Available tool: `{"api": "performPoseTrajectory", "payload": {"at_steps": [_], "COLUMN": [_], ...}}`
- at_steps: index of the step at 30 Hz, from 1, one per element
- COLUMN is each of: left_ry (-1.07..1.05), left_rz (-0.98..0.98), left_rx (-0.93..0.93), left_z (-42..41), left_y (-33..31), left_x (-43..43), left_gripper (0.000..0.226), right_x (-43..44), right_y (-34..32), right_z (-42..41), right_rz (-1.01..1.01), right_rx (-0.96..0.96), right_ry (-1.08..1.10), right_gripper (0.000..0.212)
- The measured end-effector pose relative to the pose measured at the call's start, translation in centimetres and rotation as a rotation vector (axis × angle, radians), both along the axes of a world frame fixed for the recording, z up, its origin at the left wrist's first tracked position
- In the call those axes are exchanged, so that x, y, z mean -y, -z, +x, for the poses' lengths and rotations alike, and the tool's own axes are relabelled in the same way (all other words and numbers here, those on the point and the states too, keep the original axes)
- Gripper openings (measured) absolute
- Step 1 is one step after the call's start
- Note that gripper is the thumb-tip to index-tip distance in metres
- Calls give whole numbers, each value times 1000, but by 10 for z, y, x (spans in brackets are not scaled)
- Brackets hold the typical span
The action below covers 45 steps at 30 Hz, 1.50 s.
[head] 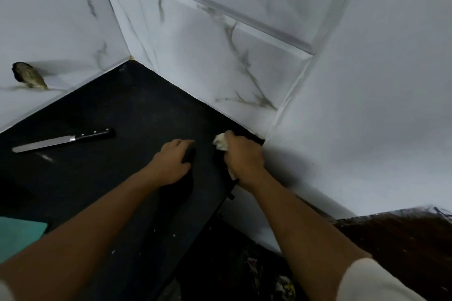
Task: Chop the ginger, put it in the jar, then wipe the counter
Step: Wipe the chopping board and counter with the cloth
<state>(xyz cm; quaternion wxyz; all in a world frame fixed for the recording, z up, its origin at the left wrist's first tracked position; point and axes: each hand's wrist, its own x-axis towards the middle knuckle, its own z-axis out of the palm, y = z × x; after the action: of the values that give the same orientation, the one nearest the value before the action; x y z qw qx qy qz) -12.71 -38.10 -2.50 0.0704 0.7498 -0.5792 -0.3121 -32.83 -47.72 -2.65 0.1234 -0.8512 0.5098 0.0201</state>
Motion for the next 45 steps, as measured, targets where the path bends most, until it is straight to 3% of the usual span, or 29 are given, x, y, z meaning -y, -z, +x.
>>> {"api": "performPoseTrajectory", "payload": {"at_steps": [4, 6, 9, 14, 21, 24, 27, 29, 33, 35, 37, 39, 42, 45], "left_ry": [-14, -26, -48, -122, -145, -123, -125, -133, -177, -214, -251, -320, -481, -653], "left_rz": [-5, -23, -63, -102, -40, -24, -20, -10, -11, -33, -49, -84, -160, -227], "left_rx": [-5, 4, -2, -13, -28, -38, -58, -66, -80, -82, -88, -123, -302, -625], "left_z": [12, 14, 10, 12, 21, 23, 25, 25, 33, 43, 54, 65, 75, 78], "left_y": [3, 6, 5, 6, 0, -1, -4, -6, -13, -18, -23, -30, -38, -43], "left_x": [-6, -7, -3, 5, -11, -25, -42, -55, -92, -112, -132, -154, -181, -201], "left_gripper": [76, 76, 77, 86, 89, 86, 84, 83, 83, 82, 82, 79, 67, 53], "right_x": [15, 16, 6, 10, 35, 23, 3, -20, -89, -117, -126, -128, -130, -135], "right_y": [-11, -20, -25, -1, 12, 6, -1, -2, 6, 6, -2, -18, -45, -63], "right_z": [-55, -50, 10, 81, -41, -91, -75, -44, 14, 33, 48, 65, 92, 118], "right_rz": [-53, -78, -60, -82, -153, -57, -83, -106, 100, 254, 445, 630, 821, 1001], "right_rx": [-21, 51, 113, 48, -57, -36, 139, 125, 52, 180, 336, 525, 702, 732], "right_ry": [241, 247, 68, -230, 61, 212, 186, 109, -61, -212, -224, -168, -106, -58], "right_gripper": [33, 33, 31, 38, 30, 22, 30, 37, 43, 30, 16, 22, 31, 28]}}
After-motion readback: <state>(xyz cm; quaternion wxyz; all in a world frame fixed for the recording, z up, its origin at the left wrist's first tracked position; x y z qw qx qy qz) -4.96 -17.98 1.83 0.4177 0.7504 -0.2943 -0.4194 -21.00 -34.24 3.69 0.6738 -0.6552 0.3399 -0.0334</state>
